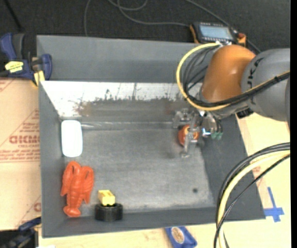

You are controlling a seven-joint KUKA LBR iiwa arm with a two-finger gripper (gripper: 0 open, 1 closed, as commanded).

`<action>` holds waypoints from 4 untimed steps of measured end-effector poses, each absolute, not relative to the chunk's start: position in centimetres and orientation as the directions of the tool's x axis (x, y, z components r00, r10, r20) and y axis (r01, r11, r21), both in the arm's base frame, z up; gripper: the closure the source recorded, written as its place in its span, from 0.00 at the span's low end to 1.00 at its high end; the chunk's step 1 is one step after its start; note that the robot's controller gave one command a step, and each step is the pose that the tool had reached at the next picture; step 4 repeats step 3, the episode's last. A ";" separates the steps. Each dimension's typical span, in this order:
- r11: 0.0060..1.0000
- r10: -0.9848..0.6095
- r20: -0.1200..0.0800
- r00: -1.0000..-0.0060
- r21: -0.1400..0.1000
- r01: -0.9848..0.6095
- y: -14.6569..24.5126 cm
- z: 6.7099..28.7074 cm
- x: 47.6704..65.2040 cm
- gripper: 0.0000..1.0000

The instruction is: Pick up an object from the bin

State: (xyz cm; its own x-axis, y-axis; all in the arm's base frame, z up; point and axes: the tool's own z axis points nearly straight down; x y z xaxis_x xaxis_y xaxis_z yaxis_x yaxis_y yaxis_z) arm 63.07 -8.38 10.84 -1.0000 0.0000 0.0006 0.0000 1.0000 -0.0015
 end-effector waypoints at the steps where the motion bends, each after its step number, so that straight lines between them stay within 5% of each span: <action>1: 0.997 -0.071 -0.006 -0.997 -0.003 -0.071 -12.9 13.1 64.2 0.00; 2: 0.988 -0.153 -0.014 -0.988 -0.004 -0.153 -14.2 7.4 64.7 0.00; 3: 0.979 -0.204 -0.004 -0.979 -0.002 -0.204 -14.9 7.0 65.5 1.00; 4: 0.979 -0.204 -0.004 -0.979 -0.002 -0.204 -14.9 7.0 65.5 1.00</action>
Offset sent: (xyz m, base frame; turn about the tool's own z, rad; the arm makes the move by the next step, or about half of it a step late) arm 0.0123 -0.0579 -0.0384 -0.1556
